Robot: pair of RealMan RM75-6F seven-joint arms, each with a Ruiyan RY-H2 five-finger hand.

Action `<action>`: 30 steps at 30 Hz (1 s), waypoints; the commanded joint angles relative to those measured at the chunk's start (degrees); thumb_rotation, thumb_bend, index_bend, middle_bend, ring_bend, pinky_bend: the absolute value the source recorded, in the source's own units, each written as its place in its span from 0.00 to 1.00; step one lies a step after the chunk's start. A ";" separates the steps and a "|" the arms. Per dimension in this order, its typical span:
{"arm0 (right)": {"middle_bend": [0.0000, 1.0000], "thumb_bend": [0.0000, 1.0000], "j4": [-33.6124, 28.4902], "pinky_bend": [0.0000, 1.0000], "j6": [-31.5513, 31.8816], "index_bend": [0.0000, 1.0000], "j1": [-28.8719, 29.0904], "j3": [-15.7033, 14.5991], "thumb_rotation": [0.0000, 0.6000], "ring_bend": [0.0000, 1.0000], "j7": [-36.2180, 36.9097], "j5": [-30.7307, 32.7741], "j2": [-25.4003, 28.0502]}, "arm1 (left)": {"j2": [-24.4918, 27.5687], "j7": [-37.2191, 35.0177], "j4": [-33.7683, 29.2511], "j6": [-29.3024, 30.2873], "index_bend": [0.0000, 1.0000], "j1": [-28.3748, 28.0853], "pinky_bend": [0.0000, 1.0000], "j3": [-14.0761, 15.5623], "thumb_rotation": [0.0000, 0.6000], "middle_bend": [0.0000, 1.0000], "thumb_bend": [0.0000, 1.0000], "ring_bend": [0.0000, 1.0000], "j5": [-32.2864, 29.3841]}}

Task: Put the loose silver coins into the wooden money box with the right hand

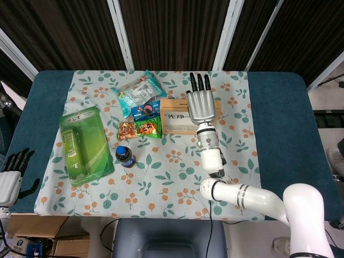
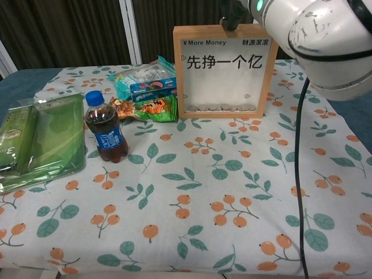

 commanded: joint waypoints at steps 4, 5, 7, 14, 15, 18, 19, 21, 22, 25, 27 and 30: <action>0.15 0.65 0.08 0.00 0.18 0.73 0.37 -0.49 1.00 0.00 0.37 0.51 0.18 | 0.15 -0.22 0.07 -0.02 0.00 -0.01 0.00 0.00 1.00 0.00 0.38 0.00 0.04; 0.15 0.65 0.09 0.00 0.17 0.72 0.43 -0.61 1.00 0.00 0.42 0.64 0.25 | 0.16 -0.22 0.03 -0.02 0.00 0.00 0.00 0.00 1.00 0.00 0.38 0.00 0.03; 0.15 0.65 0.09 0.00 0.11 0.68 0.52 -0.81 1.00 0.00 0.47 0.84 0.34 | 0.16 -0.03 -0.13 0.01 0.00 -0.03 0.00 -0.05 1.00 0.00 0.38 0.00 0.00; 0.15 0.65 -0.27 0.00 -0.19 0.35 0.72 -1.42 1.00 0.00 1.01 1.39 1.01 | 0.08 0.04 -0.01 -0.20 0.00 0.02 0.00 -0.12 1.00 0.00 0.38 0.00 -0.32; 0.15 0.65 -0.41 0.00 -0.23 0.30 0.71 -1.49 1.00 0.00 1.15 1.40 1.15 | 0.08 0.00 0.01 -0.18 0.00 0.03 0.00 -0.12 1.00 0.00 0.38 0.00 -0.31; 0.15 0.65 -1.25 0.00 0.05 0.16 0.46 -1.78 1.00 0.00 2.07 0.66 1.86 | 0.12 -0.06 -0.02 -0.04 0.00 0.07 0.00 -0.08 1.00 0.00 0.38 0.00 -0.19; 0.15 0.65 -1.78 0.00 0.37 0.10 0.26 -1.86 1.00 0.00 2.61 0.11 2.19 | 0.13 -0.06 -0.05 0.07 0.00 0.12 0.00 -0.03 1.00 0.00 0.38 0.00 -0.09; 0.14 0.65 -3.62 0.00 1.58 0.03 -0.63 -2.13 1.00 0.00 4.51 -2.05 3.42 | 0.18 -0.07 -0.09 0.12 0.00 0.07 0.00 -0.13 1.00 0.00 0.38 0.00 -0.10; 0.13 0.65 -4.83 0.00 2.35 0.01 -1.27 -2.46 1.00 0.00 5.24 -3.20 4.25 | 0.24 0.00 -0.19 0.09 0.00 0.02 0.00 -0.15 1.00 0.00 0.38 0.00 -0.09; 0.10 0.65 -10.93 0.00 6.30 0.00 -5.21 -5.21 1.00 0.00 7.31 -8.74 8.80 | 0.40 0.02 -0.50 0.42 0.00 0.07 0.00 -0.27 1.00 0.00 0.38 0.00 -0.04; 0.06 0.65 -17.30 0.00 10.35 0.00 -10.22 -8.90 1.00 0.00 9.14 -13.68 13.64 | 0.50 -0.02 -0.70 0.88 0.00 0.18 0.00 -0.40 1.00 0.00 0.38 0.00 0.02; 0.01 0.60 -26.20 0.00 16.54 0.00 -19.76 -16.04 1.00 0.00 14.86 -21.14 21.23 | 0.69 0.29 -0.95 1.27 0.00 0.21 0.00 -0.48 1.00 0.00 0.38 0.00 0.19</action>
